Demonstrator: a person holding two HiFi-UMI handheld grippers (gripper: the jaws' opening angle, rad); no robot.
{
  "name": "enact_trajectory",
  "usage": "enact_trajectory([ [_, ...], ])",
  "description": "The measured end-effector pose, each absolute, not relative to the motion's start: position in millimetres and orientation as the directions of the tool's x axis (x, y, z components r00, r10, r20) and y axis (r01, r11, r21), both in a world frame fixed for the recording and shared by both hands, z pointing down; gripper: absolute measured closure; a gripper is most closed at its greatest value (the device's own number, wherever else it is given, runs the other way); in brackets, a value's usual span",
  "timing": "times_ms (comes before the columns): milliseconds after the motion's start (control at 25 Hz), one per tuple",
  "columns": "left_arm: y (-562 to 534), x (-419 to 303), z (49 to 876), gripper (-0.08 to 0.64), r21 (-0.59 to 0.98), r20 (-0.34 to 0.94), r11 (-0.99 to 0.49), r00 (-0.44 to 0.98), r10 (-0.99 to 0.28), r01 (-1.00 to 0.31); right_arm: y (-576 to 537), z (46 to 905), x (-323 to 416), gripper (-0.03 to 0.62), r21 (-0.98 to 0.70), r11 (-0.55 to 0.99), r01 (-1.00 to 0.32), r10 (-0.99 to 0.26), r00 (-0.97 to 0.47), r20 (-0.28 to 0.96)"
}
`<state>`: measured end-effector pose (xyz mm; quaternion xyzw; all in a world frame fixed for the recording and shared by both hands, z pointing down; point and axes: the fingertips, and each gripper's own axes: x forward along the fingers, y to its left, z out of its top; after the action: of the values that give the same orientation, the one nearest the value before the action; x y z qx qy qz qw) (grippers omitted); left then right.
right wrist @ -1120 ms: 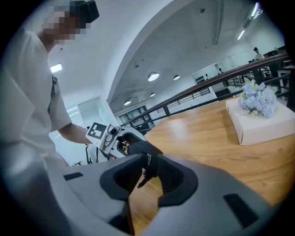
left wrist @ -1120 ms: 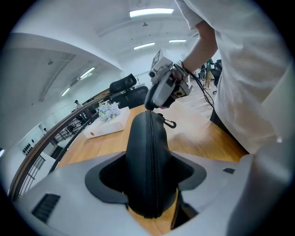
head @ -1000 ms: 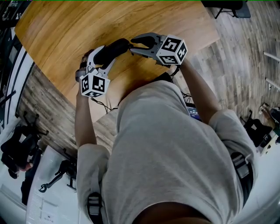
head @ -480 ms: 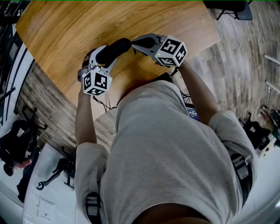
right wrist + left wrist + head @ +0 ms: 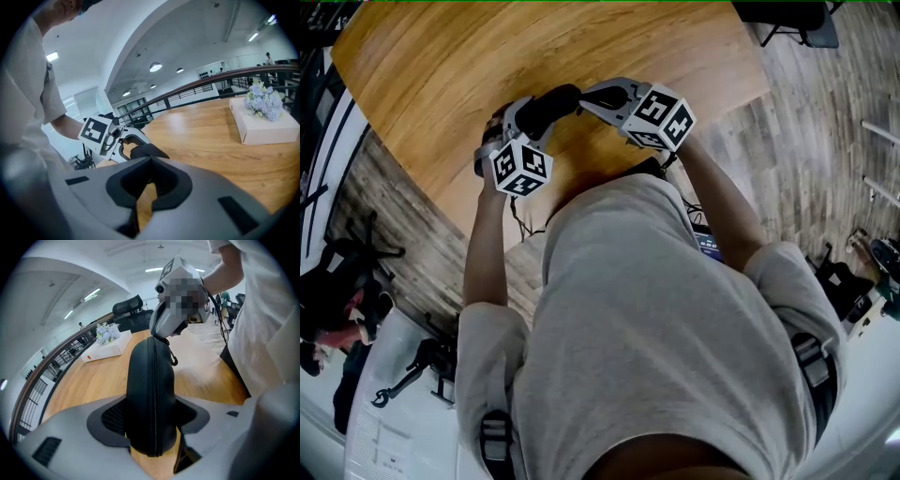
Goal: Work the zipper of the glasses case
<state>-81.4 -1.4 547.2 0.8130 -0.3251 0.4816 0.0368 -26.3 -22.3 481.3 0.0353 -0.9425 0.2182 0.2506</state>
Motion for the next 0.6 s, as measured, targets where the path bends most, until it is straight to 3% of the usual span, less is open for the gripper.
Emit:
enact_trajectory([
  [240,-9.3,-75.1,558.5,0.281,-0.409,0.821,-0.811,0.218,-0.527,-0.419,-12.7,496.9,-26.6,0.566,-0.563,0.803,-0.195,0.099,-0.887,0.450],
  [600,-5.4,-62.8,568.5,0.284,-0.363,0.834,-0.853,0.278,-0.477,-0.374,-10.0,519.8,-21.0,0.566,-0.654,0.725,-0.216,0.133,-0.888,0.440],
])
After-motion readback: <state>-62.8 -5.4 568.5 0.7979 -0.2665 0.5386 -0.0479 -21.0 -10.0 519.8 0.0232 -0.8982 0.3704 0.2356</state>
